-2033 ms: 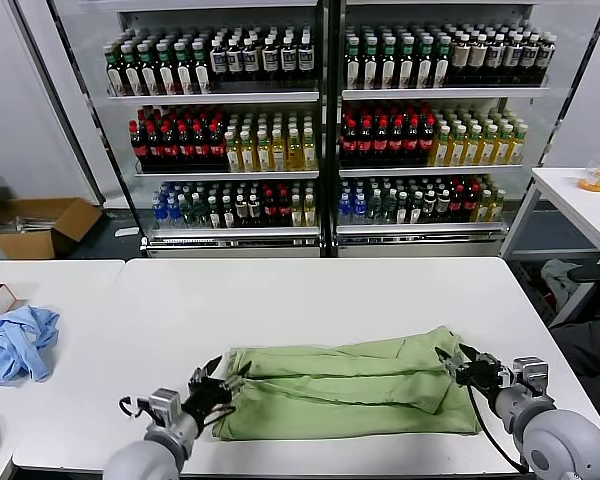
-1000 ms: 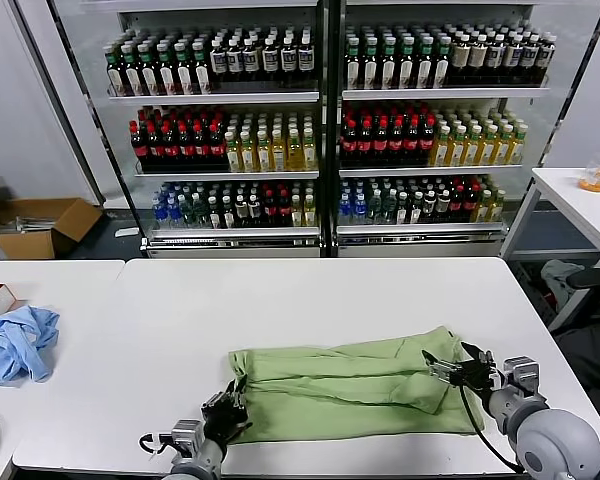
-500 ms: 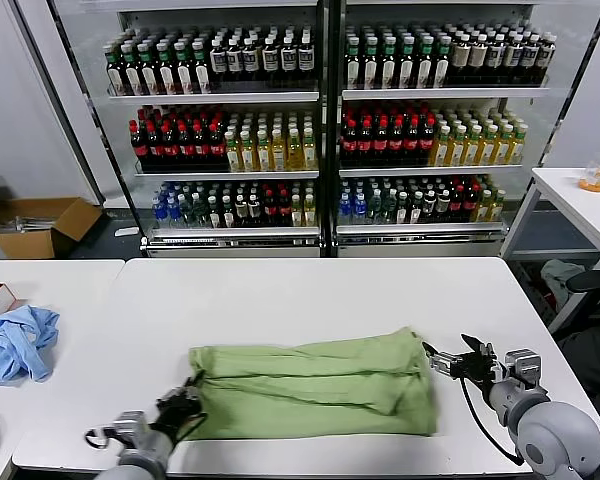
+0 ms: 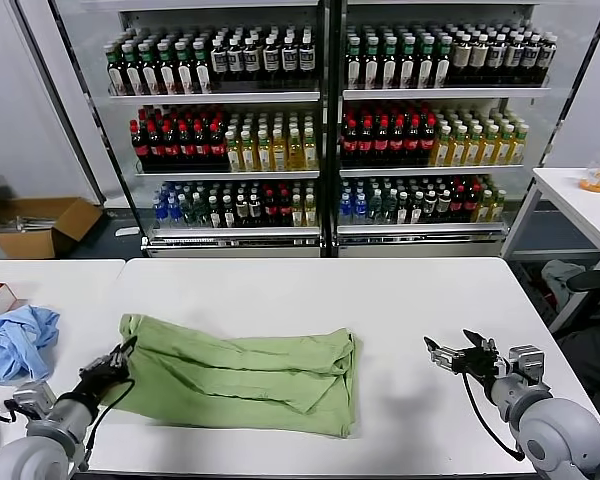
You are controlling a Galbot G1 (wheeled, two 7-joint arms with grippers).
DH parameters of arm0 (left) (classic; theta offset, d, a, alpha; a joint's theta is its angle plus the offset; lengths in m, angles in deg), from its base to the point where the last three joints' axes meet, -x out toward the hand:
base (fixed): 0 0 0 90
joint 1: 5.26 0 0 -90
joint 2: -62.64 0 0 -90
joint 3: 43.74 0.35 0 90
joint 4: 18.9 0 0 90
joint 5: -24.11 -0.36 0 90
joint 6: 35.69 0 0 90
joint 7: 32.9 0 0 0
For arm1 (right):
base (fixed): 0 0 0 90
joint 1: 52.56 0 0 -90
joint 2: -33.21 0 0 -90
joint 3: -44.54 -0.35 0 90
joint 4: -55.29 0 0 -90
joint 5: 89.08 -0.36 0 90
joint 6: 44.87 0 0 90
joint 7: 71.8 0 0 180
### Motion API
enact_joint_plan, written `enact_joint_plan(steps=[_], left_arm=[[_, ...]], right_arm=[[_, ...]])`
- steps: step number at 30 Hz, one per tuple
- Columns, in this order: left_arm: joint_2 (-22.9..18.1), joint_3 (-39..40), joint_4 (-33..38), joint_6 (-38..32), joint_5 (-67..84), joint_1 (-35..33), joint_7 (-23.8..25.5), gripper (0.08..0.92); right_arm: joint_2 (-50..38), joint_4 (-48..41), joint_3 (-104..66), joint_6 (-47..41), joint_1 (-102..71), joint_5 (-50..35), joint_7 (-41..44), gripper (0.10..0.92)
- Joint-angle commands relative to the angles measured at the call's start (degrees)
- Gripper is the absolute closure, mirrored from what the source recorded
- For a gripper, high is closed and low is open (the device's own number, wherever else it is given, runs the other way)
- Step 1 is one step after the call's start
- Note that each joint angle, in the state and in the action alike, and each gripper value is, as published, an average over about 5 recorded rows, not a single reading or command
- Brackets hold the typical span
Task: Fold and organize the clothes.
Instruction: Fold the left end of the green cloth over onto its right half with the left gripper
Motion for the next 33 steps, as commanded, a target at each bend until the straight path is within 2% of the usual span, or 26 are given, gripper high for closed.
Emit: enact_joint_plan(steps=[1,8,14,22,28,31,33], left_arm=[[-4.40,5.54,10.18,4.10,20.23,0.65,1.49,0.900],[-12.72,18.36,7.21,3.65,19.08,4.30,0.65,0.900],[-17.05,25.34,0.63,2.76,15.22,9.41,0.10,0.900],[-20.17,32.15,-7.78,1.86,11.24,15.68,-1.00,0.900],[-20.59,35.67,-9.54,2.11,9.03,17.10,-0.74,0.900],[-20.54,37.21,-9.71,2.12,8.06,17.75,-0.59,0.861],[-20.17,38.16,-9.69,2.35,7.01,18.05,-0.18,0.804]], right_arm=[[0.07,0.33,0.23,0.01,0.56,0.17,0.07,0.203],[0.00,-0.20,0.38,0.42,0.54,0.75,0.39,0.203],[0.20,-0.56,1.02,0.72,1.01,1.03,0.69,0.203],[0.19,-1.55,1.69,1.00,2.12,1.01,1.06,0.203],[-0.13,-2.39,2.01,1.24,2.74,0.96,1.26,0.203],[-0.30,-2.81,1.95,1.32,2.88,0.96,1.35,0.203],[-0.47,-3.08,1.91,1.35,2.95,0.95,1.43,0.203]])
